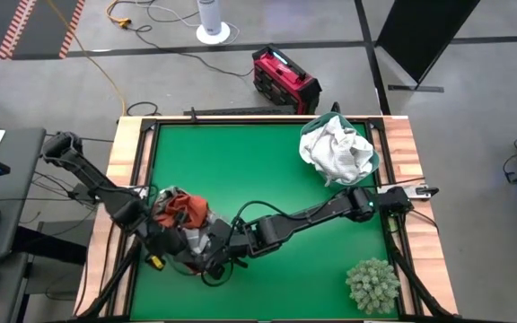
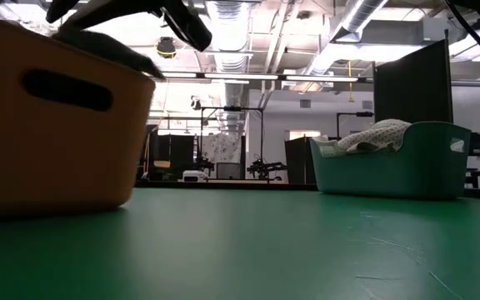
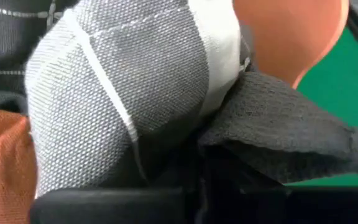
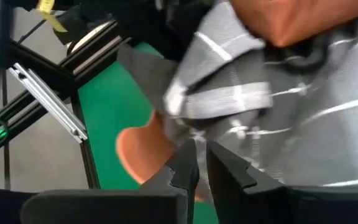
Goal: Sort towels by color in basket
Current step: Adjust the towels in the orange bin
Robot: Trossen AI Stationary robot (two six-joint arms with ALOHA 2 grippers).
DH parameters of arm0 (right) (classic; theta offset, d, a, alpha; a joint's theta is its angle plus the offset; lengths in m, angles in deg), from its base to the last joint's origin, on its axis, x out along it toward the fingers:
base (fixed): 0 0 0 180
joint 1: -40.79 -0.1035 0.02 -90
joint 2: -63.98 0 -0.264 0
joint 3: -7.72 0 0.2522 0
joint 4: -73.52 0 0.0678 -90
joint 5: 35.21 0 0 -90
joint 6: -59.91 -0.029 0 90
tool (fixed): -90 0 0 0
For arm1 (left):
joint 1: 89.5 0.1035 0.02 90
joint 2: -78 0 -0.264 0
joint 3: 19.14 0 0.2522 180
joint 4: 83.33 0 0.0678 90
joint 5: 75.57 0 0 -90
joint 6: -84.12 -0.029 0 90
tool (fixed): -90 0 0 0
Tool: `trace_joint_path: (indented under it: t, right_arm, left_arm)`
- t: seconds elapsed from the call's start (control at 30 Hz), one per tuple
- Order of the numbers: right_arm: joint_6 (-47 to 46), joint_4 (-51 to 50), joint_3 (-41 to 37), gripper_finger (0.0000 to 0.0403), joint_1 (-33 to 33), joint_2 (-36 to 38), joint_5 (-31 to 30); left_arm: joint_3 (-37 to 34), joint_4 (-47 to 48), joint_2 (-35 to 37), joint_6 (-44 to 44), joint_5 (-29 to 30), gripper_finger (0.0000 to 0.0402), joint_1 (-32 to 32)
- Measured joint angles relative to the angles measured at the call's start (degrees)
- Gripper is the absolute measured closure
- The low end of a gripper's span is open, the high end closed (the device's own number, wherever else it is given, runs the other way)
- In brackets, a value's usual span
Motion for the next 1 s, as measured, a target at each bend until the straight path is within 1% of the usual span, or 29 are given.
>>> trace_joint_path:
  t: [0.13, 0.27, 0.37, 0.47, 0.53, 0.57, 0.67, 0.73, 0.83, 0.93, 1.0]
  right_arm:
    - [-0.01, 0.1, 0.0, 0.0337, 0.0, 0.0, 0.59]
    - [-0.39, -1.62, 0.0, 0.0337, -0.14, 0.27, 1.72]
    - [-1.58, -6.15, -0.04, 0.0337, 0.17, 2.05, -0.58]
    - [-3.78, -12.35, 0.18, 0.0337, 2.17, 4.6, -3.57]
    - [-3.07, -15.53, 0.2, 0.0335, 3.66, 4.95, -4.02]
    - [-1.57, -15.56, 0.11, 0.0331, 4.36, 4.77, -4.13]
    - [2.45, -12.74, -0.15, 0.0306, 6.2, 4.17, -1.29]
    - [2.48, -12.13, 0.07, 0.0279, 7.29, 4.28, 0.21]
    - [1.66, -14.44, 0.08, 0.0232, 9.08, 3.99, 0.65]
    - [4.5, -13.8, -0.06, 0.0191, 10.28, 2.52, 1.7]
    - [5.35, -12.37, 0.03, 0.0175, 10.28, 1.77, 4.84]
  left_arm:
    - [0.69, 0.59, 0.0, 1.2, 0.07, 0.0376, 2.01]
    - [1.71, 0.36, 0.19, -0.24, -0.32, 0.0394, 2.05]
    - [1.82, 0.46, 0.19, 0.06, -2.47, 0.0394, 2.04]
    - [1.87, 0.94, 0.19, 0.87, -3.54, 0.0392, 1.77]
    - [1.87, 0.94, 0.19, 0.89, -3.55, 0.0392, 1.77]
    - [1.87, 0.97, 0.19, 0.91, -3.54, 0.0392, 1.77]
    - [1.87, 0.97, 0.19, 0.97, -3.51, 0.0391, 1.77]
    - [1.87, 1.01, 0.19, 0.76, -3.4, 0.0391, 1.77]
    - [1.87, 1.08, 0.19, 0.63, -2.94, 0.0391, 1.77]
    - [1.87, 1.17, 0.19, 0.59, -1.81, 0.0391, 1.79]
    - [1.87, 1.16, 0.19, 0.46, -0.77, 0.0394, 1.79]
